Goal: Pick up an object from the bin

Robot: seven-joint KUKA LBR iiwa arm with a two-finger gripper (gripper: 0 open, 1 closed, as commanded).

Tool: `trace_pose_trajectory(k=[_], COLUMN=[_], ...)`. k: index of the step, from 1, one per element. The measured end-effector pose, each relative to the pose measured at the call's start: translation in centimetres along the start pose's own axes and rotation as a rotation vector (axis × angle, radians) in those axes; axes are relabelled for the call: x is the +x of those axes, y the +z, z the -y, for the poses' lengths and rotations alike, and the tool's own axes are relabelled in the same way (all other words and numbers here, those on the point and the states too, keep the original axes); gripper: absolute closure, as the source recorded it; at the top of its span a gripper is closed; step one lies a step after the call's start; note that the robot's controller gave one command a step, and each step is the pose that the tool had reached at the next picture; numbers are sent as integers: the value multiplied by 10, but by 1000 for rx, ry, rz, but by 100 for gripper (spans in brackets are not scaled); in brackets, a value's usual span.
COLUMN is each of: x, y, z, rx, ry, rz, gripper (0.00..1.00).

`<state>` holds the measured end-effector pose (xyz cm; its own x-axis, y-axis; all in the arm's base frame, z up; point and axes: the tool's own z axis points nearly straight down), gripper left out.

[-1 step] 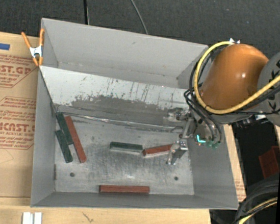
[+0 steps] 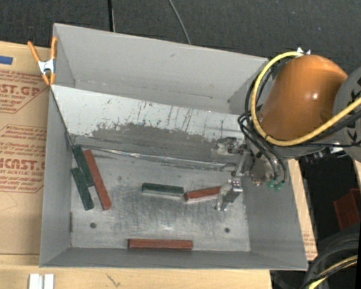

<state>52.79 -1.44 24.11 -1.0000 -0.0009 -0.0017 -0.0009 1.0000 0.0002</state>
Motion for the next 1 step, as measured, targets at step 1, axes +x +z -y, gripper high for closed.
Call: trace_pose_trajectory(k=[1], x=[-8], y=[59], z=[-4], rx=[0], ry=[-12], rz=[6], gripper=[0])
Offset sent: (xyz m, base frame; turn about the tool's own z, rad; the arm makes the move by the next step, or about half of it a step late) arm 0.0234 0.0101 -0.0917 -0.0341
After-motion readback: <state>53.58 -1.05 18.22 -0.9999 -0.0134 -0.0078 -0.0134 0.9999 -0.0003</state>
